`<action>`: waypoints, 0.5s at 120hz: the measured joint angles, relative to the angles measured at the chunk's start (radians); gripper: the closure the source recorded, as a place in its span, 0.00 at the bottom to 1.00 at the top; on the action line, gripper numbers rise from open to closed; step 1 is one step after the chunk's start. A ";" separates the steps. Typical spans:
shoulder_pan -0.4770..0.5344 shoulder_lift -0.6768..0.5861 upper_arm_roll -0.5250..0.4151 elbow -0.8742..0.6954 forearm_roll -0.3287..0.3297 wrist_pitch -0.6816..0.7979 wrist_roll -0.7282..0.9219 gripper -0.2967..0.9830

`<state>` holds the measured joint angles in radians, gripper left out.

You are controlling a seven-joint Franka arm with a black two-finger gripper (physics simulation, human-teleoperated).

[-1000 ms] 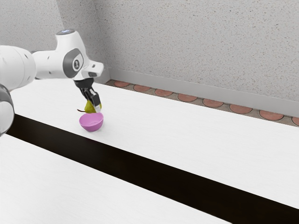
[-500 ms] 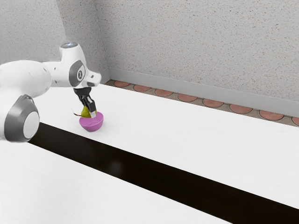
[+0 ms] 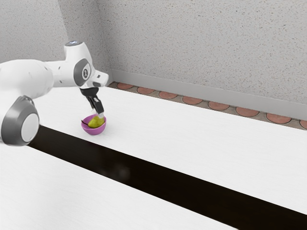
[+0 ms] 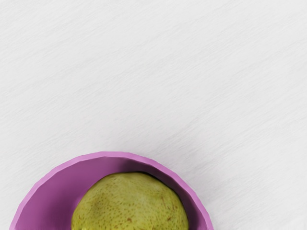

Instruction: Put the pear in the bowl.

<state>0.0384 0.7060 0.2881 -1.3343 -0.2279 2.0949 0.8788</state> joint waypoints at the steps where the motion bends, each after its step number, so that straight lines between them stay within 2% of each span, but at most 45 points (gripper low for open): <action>1: -0.005 -0.012 0.000 -0.011 0.000 -0.003 0.001 0.29; 22: -0.122 -0.362 0.001 -0.293 0.005 -0.121 0.015 0.26; 39: -0.258 -0.665 0.001 -0.336 0.116 -0.296 0.023 0.24; 47: -0.312 -0.731 -0.001 -0.327 0.158 -0.364 0.027 0.24; 60: -0.359 -0.761 -0.004 -0.295 0.193 -0.443 0.032 0.24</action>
<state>-0.3206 -0.0554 0.2843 -1.6291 -0.0354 1.6515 0.9108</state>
